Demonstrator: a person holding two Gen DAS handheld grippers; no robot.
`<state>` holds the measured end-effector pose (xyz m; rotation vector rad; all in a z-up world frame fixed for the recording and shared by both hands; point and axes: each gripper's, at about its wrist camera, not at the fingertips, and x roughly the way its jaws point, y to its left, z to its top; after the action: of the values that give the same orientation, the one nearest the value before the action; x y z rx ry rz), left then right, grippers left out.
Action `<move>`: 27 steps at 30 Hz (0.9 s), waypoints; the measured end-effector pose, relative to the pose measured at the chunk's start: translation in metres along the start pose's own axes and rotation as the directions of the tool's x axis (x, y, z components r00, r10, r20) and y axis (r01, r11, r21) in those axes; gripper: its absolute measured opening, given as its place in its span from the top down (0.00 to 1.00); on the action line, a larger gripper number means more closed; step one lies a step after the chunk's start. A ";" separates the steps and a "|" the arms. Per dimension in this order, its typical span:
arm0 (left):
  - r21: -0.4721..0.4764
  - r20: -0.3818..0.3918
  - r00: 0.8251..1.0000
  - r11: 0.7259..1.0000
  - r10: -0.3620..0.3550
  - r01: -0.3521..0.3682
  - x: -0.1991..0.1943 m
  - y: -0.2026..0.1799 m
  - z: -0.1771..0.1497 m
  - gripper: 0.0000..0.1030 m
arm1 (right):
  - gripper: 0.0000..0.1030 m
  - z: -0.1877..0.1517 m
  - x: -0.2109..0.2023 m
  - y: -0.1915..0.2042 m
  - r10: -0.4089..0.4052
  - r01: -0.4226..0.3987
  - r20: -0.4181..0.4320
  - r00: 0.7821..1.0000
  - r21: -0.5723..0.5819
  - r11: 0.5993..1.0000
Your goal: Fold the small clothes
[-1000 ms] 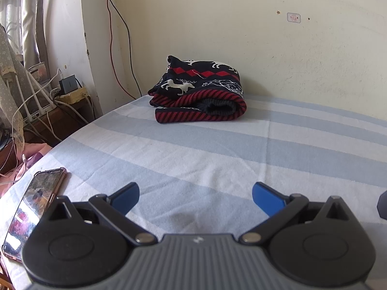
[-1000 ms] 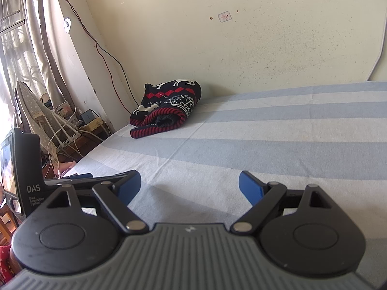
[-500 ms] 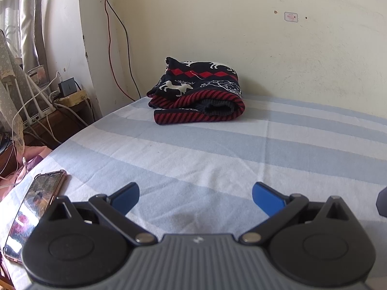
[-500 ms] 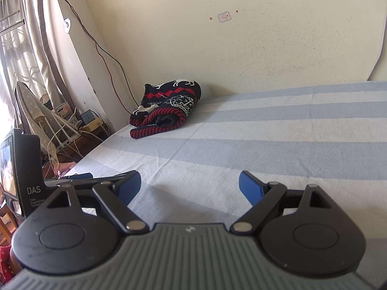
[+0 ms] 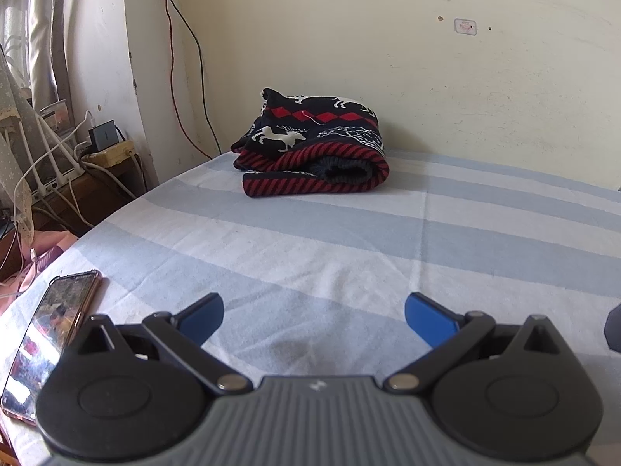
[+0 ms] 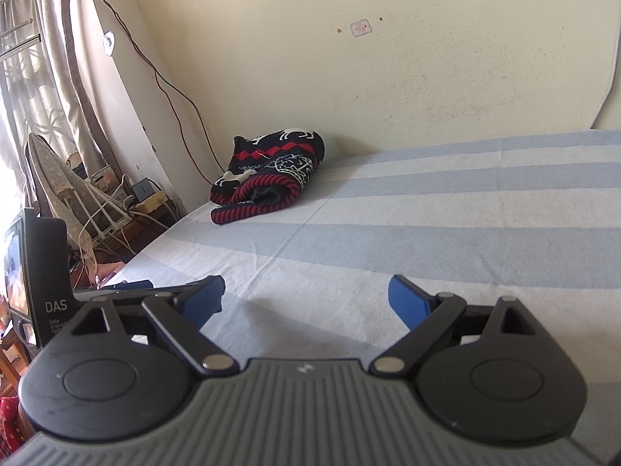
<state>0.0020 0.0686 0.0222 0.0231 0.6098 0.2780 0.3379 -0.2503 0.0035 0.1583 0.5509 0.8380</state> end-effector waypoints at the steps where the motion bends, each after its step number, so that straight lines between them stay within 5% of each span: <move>1: 0.002 0.000 1.000 1.000 -0.006 0.006 0.000 0.000 0.000 0.00 | 0.07 0.000 0.000 0.000 0.001 -0.001 -0.003 1.000 0.000 1.000; 27: -0.012 -0.016 0.999 0.999 -0.048 0.048 0.002 0.002 0.000 0.00 | 0.07 0.000 0.001 0.001 0.002 -0.002 -0.007 1.000 0.005 1.000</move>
<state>0.0026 0.0707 0.0214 -0.0047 0.6247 0.2353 0.3378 -0.2489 0.0032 0.1607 0.5591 0.8391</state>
